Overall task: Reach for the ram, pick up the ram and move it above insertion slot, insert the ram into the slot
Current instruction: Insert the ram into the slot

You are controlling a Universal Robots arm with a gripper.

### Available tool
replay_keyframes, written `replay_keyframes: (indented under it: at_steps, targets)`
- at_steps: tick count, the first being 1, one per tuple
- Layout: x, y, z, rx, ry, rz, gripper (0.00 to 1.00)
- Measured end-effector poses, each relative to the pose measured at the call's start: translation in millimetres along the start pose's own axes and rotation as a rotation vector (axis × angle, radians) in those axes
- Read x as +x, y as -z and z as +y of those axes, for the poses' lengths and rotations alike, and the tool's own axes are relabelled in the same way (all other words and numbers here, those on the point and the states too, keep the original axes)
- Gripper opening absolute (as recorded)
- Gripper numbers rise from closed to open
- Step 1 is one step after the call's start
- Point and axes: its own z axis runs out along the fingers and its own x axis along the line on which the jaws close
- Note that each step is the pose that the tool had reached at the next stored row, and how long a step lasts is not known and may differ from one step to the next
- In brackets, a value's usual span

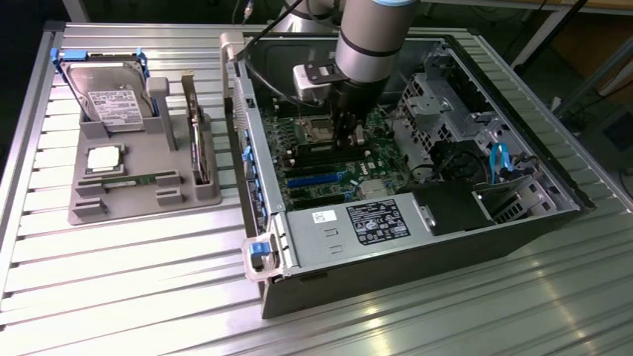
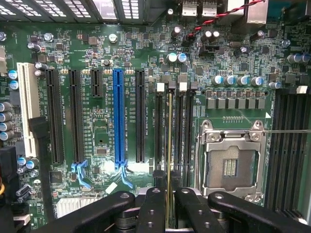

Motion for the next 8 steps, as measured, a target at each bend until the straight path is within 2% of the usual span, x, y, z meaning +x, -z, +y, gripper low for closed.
replay_keyframes:
  at_steps: [8]
  targets:
    - [0.1,-1.8,0.2,0.0,0.0,0.0,0.14]
